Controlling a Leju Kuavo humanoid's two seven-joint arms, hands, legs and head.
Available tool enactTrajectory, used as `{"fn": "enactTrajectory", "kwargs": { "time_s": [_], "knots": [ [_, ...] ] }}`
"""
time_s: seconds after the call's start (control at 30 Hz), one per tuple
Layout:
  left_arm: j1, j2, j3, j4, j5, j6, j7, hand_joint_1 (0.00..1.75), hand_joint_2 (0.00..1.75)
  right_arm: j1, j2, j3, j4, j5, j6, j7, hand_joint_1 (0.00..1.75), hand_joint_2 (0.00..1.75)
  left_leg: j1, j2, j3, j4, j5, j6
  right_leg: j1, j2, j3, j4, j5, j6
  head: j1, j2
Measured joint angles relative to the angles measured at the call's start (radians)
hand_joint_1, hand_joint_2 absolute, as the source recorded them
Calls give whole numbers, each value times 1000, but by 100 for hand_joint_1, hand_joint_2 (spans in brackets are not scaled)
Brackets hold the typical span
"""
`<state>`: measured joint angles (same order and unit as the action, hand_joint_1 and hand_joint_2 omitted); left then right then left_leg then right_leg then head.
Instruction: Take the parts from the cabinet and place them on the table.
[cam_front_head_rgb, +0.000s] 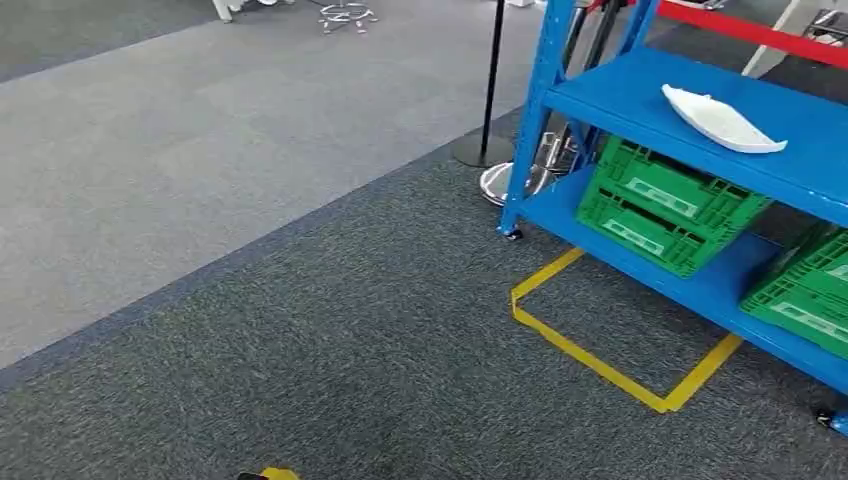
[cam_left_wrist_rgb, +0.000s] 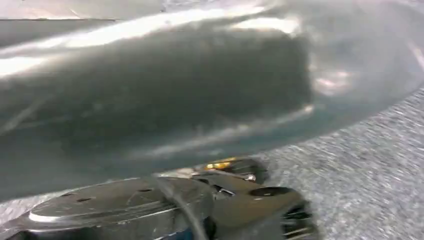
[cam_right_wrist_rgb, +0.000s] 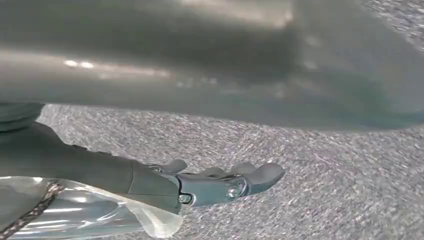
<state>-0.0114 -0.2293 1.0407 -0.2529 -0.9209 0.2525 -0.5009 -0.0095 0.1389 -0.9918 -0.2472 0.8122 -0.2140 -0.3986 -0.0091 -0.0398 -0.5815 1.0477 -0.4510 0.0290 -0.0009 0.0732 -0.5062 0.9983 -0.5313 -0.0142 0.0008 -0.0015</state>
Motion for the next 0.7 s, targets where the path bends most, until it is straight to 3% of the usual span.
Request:
{"fn": "enactTrajectory", "kwargs": {
  "time_s": [0.07,0.13,0.17,0.2,0.23,0.3,0.33,0.37,0.4,0.43,0.47,0.5,0.53,0.57,0.6,0.67,0.7],
  "knots": [
    [-5,0,1,0,-1,0,0,0,0,-1,1,-1,0,1,7,-2,0,0,-2,5,12,-30,-19,0,-2,11,-2,-5,-5,14,-3,0],
    [-5,-2,1,0,-1,0,0,0,0,6,1,-2,0,5,15,-5,0,0,-3,8,19,-47,-24,13,-2,7,10,8,10,30,-3,0],
    [-4,-3,2,0,-1,0,0,0,0,6,0,-3,-1,5,17,-6,0,0,6,9,35,-56,-19,15,-2,-5,1,14,-5,33,-4,0],
    [-4,-2,2,0,-2,0,0,0,0,4,0,-3,-1,6,17,-7,0,0,6,13,43,-59,-20,17,1,-35,-8,39,-22,37,3,0],
    [-4,-3,3,0,-2,0,0,0,0,-2,0,-3,-1,7,18,-7,0,0,6,17,46,-60,-23,21,-1,-51,-39,96,-50,42,10,0],
    [-2,-4,4,0,-3,0,0,0,0,-7,0,-4,-1,8,19,-7,0,0,3,30,52,-59,-34,21,-7,-63,-136,254,-111,55,8,0],
    [-1,-3,5,0,-3,0,0,0,0,-4,0,-4,-1,8,19,-7,0,0,3,33,56,-59,-39,20,-8,-64,-170,297,-116,60,8,0],
    [0,-3,5,0,-3,0,0,0,0,-1,0,-5,-1,8,19,-7,0,0,3,35,66,-59,-46,18,-11,-64,-182,292,-92,63,8,0],
    [1,-3,5,0,-3,0,0,0,0,3,0,-6,-1,8,21,-7,0,0,4,36,76,-59,-54,15,-13,-65,-171,246,-49,65,8,0],
    [2,-3,5,0,-3,0,0,0,0,4,0,-6,-1,10,23,-7,0,0,5,37,89,-59,-63,12,-15,-67,-141,165,10,66,9,0],
    [2,-4,5,0,-3,0,0,0,0,5,0,-6,-1,11,28,-9,0,0,6,38,102,-59,-72,8,-18,-71,-107,76,68,65,8,0],
    [2,-3,6,0,-3,0,0,0,0,6,0,-7,0,12,32,-8,0,0,6,40,107,-61,-79,2,-16,-77,-91,46,66,63,8,0],
    [-2,-3,7,0,-3,0,0,0,0,2,0,-6,0,15,34,-10,0,0,2,41,106,-56,-84,-6,-9,-81,-95,12,36,55,11,0],
    [-3,-3,7,0,-3,0,0,0,0,0,0,-6,0,15,35,-11,0,0,1,42,103,-57,-87,-12,-8,-79,-81,22,43,36,8,0],
    [0,-3,7,0,-3,0,0,0,0,3,0,-7,0,15,35,-13,0,0,2,43,111,-53,-89,-15,-7,-77,-87,18,44,27,3,0],
    [0,-5,7,-1,-4,0,0,0,0,9,0,-7,0,17,35,-13,0,0,4,43,114,-42,-93,-22,-11,-72,-62,15,40,15,4,0],
    [-1,-6,7,-1,-5,0,0,0,0,9,0,-7,0,18,36,-14,0,0,5,41,103,-1,-95,-27,-11,-73,-48,12,35,7,1,0]
  ]
}}
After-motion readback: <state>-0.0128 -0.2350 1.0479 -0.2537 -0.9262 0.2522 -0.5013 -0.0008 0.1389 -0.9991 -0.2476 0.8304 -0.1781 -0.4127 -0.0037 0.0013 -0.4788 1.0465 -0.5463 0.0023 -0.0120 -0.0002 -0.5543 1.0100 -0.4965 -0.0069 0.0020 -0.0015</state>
